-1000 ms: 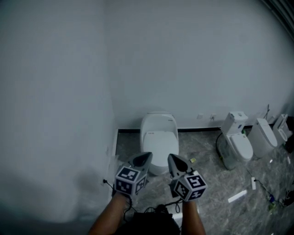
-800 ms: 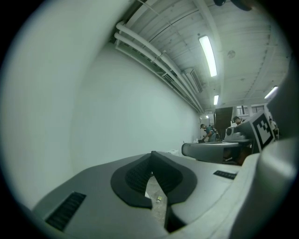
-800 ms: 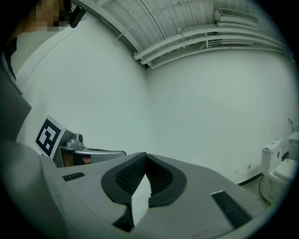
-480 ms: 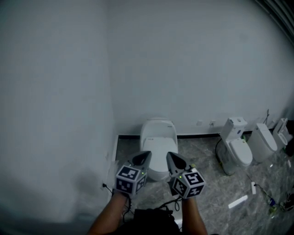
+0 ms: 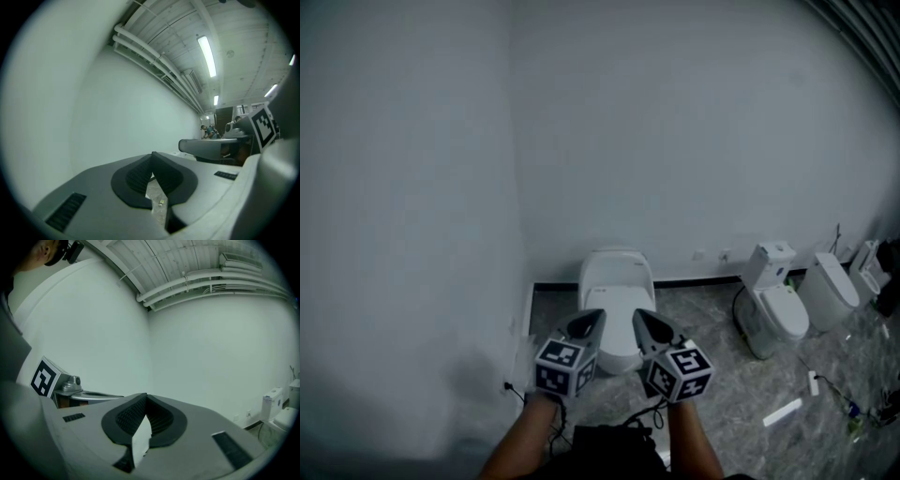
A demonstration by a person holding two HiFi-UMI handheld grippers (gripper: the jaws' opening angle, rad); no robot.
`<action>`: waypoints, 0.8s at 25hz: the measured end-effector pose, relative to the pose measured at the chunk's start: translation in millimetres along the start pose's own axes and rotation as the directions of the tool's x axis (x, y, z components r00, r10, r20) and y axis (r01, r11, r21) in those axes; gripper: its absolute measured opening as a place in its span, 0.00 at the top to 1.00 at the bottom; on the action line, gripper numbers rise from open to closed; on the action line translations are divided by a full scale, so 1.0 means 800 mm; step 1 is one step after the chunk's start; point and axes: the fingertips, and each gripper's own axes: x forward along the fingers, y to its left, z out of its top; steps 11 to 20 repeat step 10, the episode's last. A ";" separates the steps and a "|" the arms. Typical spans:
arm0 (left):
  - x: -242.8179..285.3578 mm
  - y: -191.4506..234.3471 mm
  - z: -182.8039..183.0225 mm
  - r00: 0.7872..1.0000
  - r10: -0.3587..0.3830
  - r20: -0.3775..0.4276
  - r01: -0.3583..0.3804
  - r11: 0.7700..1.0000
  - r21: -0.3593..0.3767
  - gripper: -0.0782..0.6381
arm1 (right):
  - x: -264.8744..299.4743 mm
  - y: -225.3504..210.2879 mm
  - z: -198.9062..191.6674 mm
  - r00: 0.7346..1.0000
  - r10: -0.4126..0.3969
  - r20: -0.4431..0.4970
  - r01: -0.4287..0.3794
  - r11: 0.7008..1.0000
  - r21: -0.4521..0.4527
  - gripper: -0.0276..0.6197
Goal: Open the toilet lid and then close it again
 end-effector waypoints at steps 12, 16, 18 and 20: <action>0.001 0.001 0.003 1.000 -0.018 0.006 0.018 1.000 -0.002 0.88 | 0.003 0.002 0.002 1.000 -0.011 0.003 0.011 1.000 -0.006 0.95; 0.001 0.001 0.003 1.000 -0.018 0.006 0.018 1.000 -0.002 0.88 | 0.003 0.002 0.002 1.000 -0.011 0.003 0.011 1.000 -0.006 0.95; 0.001 0.001 0.003 1.000 -0.018 0.006 0.018 1.000 -0.002 0.88 | 0.003 0.002 0.002 1.000 -0.011 0.003 0.011 1.000 -0.006 0.95; 0.001 0.001 0.003 1.000 -0.018 0.006 0.018 1.000 -0.002 0.88 | 0.003 0.002 0.002 1.000 -0.011 0.003 0.011 1.000 -0.006 0.95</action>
